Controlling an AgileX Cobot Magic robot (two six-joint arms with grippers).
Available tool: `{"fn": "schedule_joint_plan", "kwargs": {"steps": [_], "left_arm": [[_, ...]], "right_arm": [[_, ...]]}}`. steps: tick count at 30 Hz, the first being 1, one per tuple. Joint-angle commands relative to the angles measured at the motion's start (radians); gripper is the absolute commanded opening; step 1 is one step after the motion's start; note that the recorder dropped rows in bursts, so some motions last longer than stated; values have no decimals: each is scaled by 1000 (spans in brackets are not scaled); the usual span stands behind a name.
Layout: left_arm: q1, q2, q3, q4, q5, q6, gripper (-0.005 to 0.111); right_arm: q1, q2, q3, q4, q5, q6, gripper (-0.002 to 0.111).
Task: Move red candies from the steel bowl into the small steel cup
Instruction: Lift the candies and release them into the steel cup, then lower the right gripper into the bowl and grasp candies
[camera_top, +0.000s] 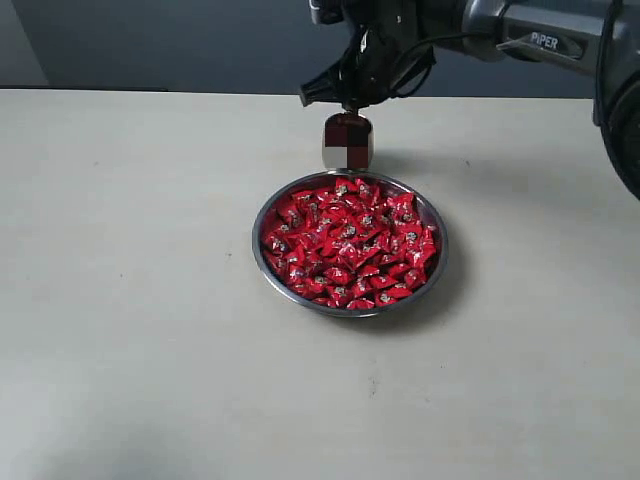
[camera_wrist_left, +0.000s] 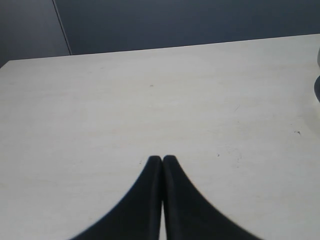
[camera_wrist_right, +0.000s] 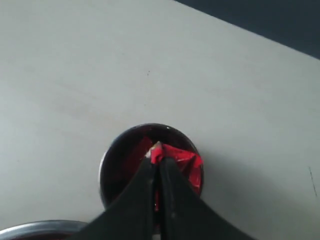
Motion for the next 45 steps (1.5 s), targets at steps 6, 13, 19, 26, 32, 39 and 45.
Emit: {"fn": "schedule_joint_plan", "kwargs": {"steps": [6, 13, 19, 26, 32, 39, 45], "left_arm": [[-8, -5, -8, 2, -5, -2, 0], [-8, -5, -8, 2, -5, -2, 0], [-8, -5, -8, 2, -5, -2, 0], [-8, -5, -8, 2, -5, -2, 0], [-8, -5, -8, 2, -5, -2, 0], [-8, -5, -8, 2, -5, -2, 0], [-8, -5, -8, 2, -5, -2, 0]], "right_arm": [[-21, 21, -5, 29, -21, -7, 1], [-21, 17, -5, 55, 18, -29, 10], [-21, 8, -5, 62, 49, -29, 49], [50, -57, -5, 159, 278, -230, 49], [114, -45, -5, 182, 309, -269, 49], [137, 24, -5, 180, 326, -272, 49], [137, 82, -5, 160, 296, -268, 49]]}}
